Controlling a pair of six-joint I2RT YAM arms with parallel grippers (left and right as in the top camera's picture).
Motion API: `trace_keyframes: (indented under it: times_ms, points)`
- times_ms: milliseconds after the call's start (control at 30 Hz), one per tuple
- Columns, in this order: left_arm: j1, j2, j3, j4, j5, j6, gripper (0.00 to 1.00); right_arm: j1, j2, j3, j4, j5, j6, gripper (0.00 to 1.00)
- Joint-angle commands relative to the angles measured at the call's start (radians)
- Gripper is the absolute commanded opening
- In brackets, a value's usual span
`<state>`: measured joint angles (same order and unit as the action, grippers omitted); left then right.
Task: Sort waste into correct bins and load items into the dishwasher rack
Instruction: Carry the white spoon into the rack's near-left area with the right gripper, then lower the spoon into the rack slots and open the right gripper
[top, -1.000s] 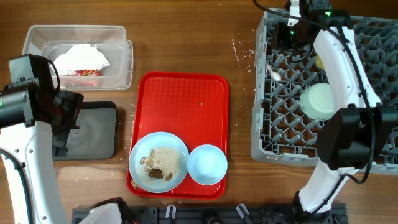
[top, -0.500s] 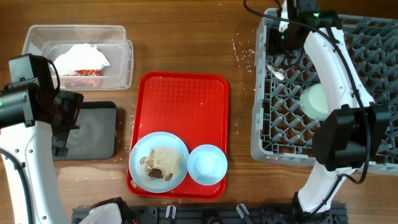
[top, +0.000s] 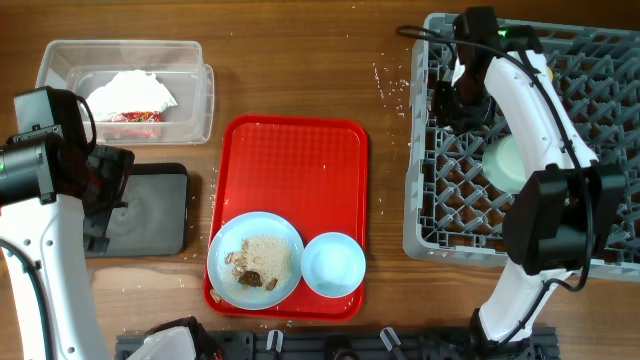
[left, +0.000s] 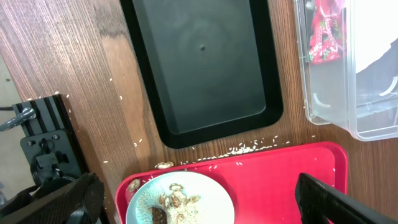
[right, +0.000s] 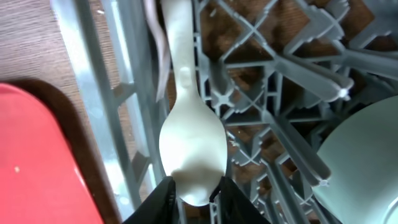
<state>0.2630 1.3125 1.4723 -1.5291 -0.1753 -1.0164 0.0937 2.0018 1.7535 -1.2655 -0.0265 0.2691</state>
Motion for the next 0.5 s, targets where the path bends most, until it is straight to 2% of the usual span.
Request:
trace_keyframes:
  times_ms: [0,100,200,467]
  points:
    - [0.004,-0.005,-0.003,-0.002,-0.017,-0.016,1.00,-0.001,0.005,-0.014,0.016,-0.196,-0.116,0.22]
    - [0.004,-0.005,-0.003,-0.002,-0.017,-0.016,1.00,-0.001,0.004,-0.012,0.021,-0.222,-0.119,0.16]
    - [0.004,-0.005,-0.003,-0.002,-0.017,-0.016,1.00,-0.002,0.003,-0.011,0.020,-0.221,-0.108,0.16]
    - [0.004,-0.005,-0.003,-0.002,-0.017,-0.016,1.00,-0.002,-0.005,0.003,-0.050,-0.100,-0.035,0.25]
